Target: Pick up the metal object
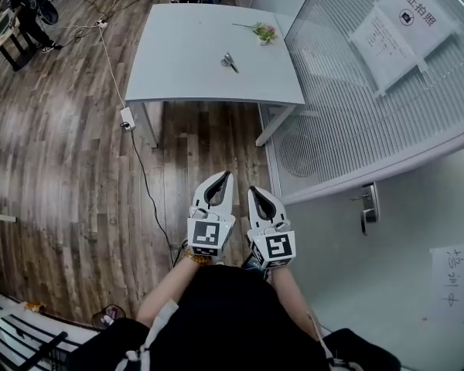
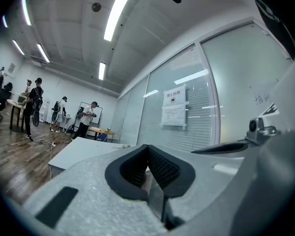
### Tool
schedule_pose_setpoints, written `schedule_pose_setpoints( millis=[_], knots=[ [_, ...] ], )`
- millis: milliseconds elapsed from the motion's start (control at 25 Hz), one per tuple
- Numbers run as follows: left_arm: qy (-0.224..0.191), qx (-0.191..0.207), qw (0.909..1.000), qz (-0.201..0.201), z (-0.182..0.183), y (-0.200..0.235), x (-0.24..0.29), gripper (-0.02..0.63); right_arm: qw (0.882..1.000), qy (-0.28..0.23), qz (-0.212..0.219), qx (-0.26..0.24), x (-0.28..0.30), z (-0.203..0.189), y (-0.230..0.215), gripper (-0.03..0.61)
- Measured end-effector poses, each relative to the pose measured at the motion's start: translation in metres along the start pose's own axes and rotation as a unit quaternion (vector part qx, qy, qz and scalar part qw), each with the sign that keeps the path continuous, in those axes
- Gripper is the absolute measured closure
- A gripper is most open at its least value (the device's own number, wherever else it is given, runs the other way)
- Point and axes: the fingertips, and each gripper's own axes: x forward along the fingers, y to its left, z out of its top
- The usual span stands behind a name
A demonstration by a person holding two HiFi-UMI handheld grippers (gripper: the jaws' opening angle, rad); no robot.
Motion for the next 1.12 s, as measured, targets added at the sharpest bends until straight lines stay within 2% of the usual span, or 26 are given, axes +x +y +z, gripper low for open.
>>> schedule_pose_setpoints(
  millis=[320,560,840,1120],
  knots=[
    [0.004,-0.003,1.0,0.0,0.0,0.043,0.01,0.607,1.0,-0.01,-0.023,-0.006,0.05,0.015,0.009,0.578],
    [0.017,0.004,0.9997,0.017,-0.007,0.067,0.024,0.607,1.0,-0.01,-0.007,0.001,0.081,0.018,0.009,0.578],
    [0.036,0.023,0.9986,0.032,-0.018,0.084,0.057,0.607,1.0,-0.015,0.008,0.023,0.121,0.012,-0.014,0.578],
    [0.044,0.053,0.9966,0.045,-0.011,0.094,0.115,0.607,0.999,-0.027,0.023,0.042,0.168,0.016,-0.062,0.578]
  ],
)
